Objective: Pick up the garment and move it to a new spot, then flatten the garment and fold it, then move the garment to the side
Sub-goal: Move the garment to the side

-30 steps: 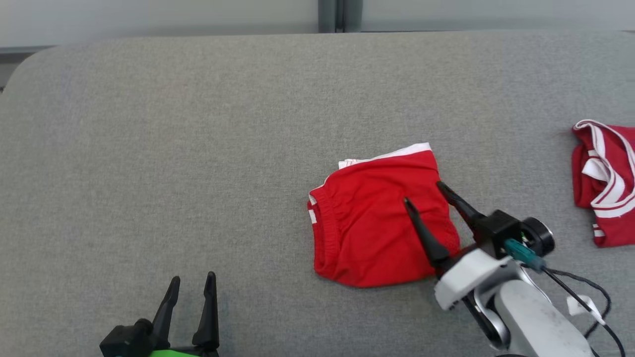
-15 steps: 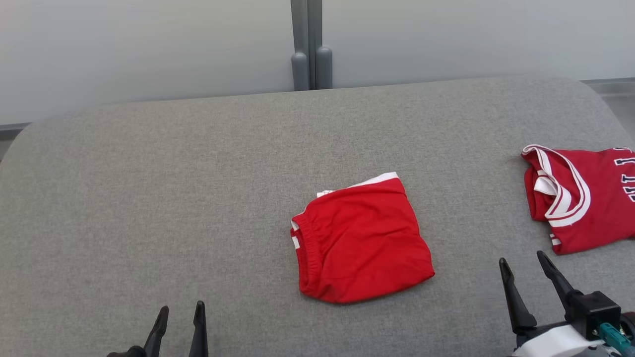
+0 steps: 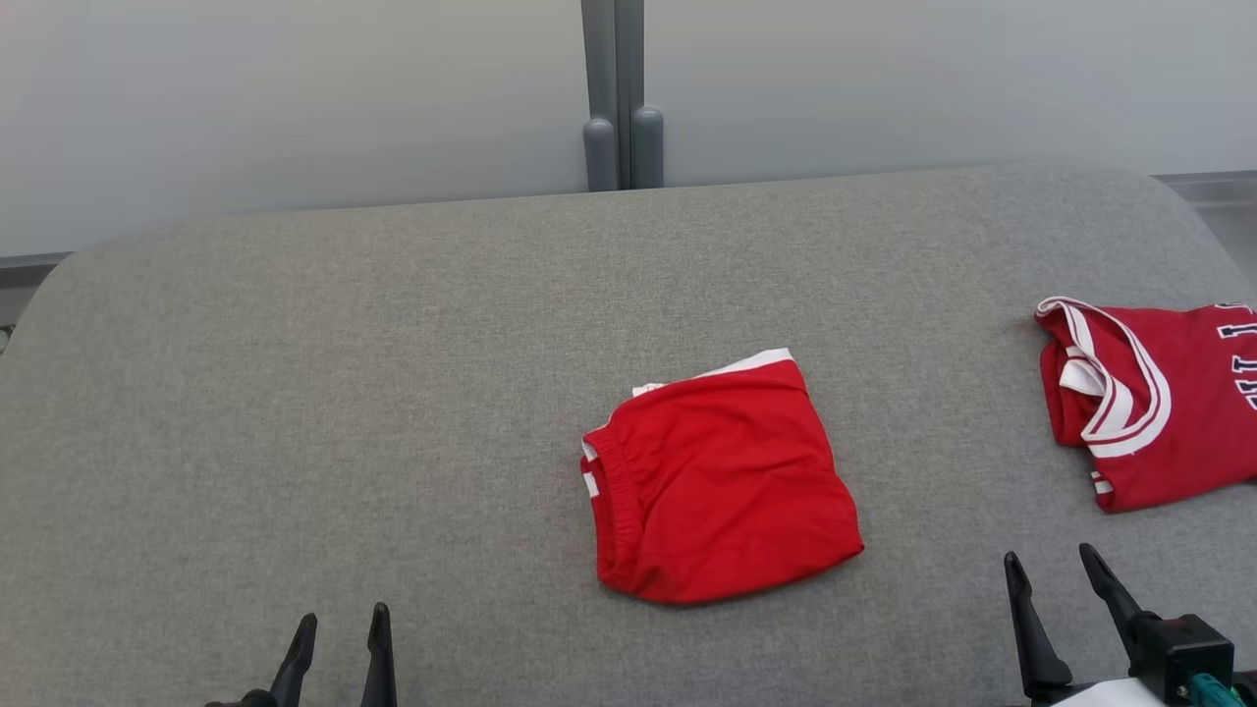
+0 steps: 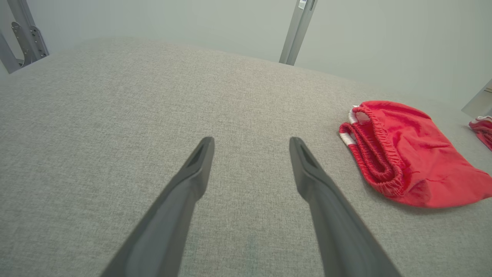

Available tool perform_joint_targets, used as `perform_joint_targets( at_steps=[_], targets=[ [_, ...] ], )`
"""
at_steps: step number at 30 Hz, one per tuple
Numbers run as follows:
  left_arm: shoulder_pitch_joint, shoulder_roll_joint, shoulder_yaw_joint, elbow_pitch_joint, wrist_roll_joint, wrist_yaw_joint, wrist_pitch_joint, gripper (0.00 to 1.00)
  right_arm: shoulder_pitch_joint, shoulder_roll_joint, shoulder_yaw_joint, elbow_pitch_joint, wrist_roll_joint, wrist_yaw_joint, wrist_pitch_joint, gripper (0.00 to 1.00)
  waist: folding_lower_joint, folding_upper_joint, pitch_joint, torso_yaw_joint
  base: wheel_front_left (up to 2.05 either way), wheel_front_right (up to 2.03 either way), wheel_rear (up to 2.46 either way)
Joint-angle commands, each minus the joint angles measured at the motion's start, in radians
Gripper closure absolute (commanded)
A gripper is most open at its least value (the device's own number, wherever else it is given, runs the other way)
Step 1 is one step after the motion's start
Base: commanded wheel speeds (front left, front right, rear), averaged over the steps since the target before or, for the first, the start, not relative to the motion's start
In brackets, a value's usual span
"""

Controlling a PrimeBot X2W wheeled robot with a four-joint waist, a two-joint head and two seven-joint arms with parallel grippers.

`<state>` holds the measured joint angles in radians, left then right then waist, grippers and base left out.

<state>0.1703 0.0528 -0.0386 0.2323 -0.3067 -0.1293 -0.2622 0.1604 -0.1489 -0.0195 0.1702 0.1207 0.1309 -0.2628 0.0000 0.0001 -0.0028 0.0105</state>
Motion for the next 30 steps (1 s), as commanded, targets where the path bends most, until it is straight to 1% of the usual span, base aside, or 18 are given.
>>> perform_joint_targets(
  at_steps=[1,5,7,9,11,14,16,18,20,21,24,26,28,30],
  targets=[
    [0.005,0.005,0.001,-0.003,0.007,-0.002,-0.003,0.00,0.002,0.000,-0.002,-0.002,-0.002,-0.001,-0.002,0.00,0.0000,-0.0001,-0.001,0.001,0.00,0.00,0.00],
    [0.008,0.004,0.001,-0.005,0.006,-0.002,-0.003,0.00,-0.035,0.028,-0.037,0.020,0.056,-0.001,-0.002,0.00,0.0000,-0.0001,-0.002,0.007,0.00,0.00,0.00],
    [0.009,0.004,0.003,-0.010,0.000,-0.002,-0.003,0.00,-0.077,0.032,-0.014,0.055,0.112,0.000,-0.002,0.00,0.0000,-0.0001,-0.002,0.010,0.00,0.00,0.00],
    [0.011,0.002,0.002,-0.018,-0.001,-0.002,-0.003,0.00,-0.137,0.011,0.024,0.115,0.177,-0.001,0.012,0.00,0.0000,-0.0001,0.006,0.011,0.00,0.00,0.00],
    [0.012,0.001,-0.006,-0.024,-0.003,-0.002,-0.003,0.00,-0.231,-0.025,0.103,0.152,0.239,-0.001,0.080,0.00,0.0000,-0.0001,0.022,0.009,0.00,0.00,0.00],
    [-0.004,0.001,-0.015,-0.027,0.000,-0.002,-0.003,0.00,-0.373,-0.073,0.206,0.201,0.326,0.000,0.237,0.00,0.0000,-0.0001,0.059,0.006,0.00,0.00,0.00],
    [-0.023,0.003,-0.023,-0.023,0.006,-0.002,-0.003,0.00,-0.457,-0.080,0.247,0.242,0.391,-0.001,0.336,0.00,0.0000,-0.0001,0.080,0.009,0.00,0.00,0.00],
    [-0.042,0.007,-0.032,-0.020,0.009,-0.002,-0.003,0.00,-0.529,-0.092,0.306,0.278,0.431,0.000,0.428,0.00,0.0000,-0.0001,0.099,0.018,0.00,0.00,0.00],
    [-0.057,0.009,-0.037,-0.017,0.009,-0.002,-0.003,0.00,-0.582,-0.103,0.334,0.320,0.456,-0.001,0.485,0.00,0.0000,-0.0001,0.114,0.030,0.00,0.00,0.00],
    [-0.073,0.009,-0.038,-0.017,0.011,-0.002,-0.003,0.00,-0.620,-0.094,0.359,0.359,0.475,0.000,0.519,0.00,0.0000,-0.0001,0.130,0.042,0.00,0.00,0.00],
    [-0.099,0.007,-0.041,-0.015,0.006,-0.002,-0.003,0.00,-0.663,-0.084,0.380,0.414,0.493,0.000,0.537,0.00,0.0000,-0.0001,0.152,0.057,0.00,0.00,0.00],
    [-0.114,0.007,-0.049,-0.012,0.005,-0.002,-0.003,0.00,-0.680,-0.067,0.389,0.446,0.528,0.000,0.543,0.00,0.0000,-0.0001,0.162,0.068,0.00,0.00,0.00],
    [-0.123,0.006,-0.056,-0.006,0.002,-0.002,-0.003,0.00,-0.698,-0.078,0.408,0.483,0.528,0.000,0.547,0.00,0.0000,-0.0001,0.165,0.079,0.00,0.00,0.00],
    [-0.131,0.005,-0.059,-0.005,-0.001,-0.002,-0.003,0.00,-0.712,-0.074,0.416,0.517,0.546,-0.001,0.547,0.00,0.0000,-0.0001,0.168,0.085,0.00,0.00,0.00]
  ],
)
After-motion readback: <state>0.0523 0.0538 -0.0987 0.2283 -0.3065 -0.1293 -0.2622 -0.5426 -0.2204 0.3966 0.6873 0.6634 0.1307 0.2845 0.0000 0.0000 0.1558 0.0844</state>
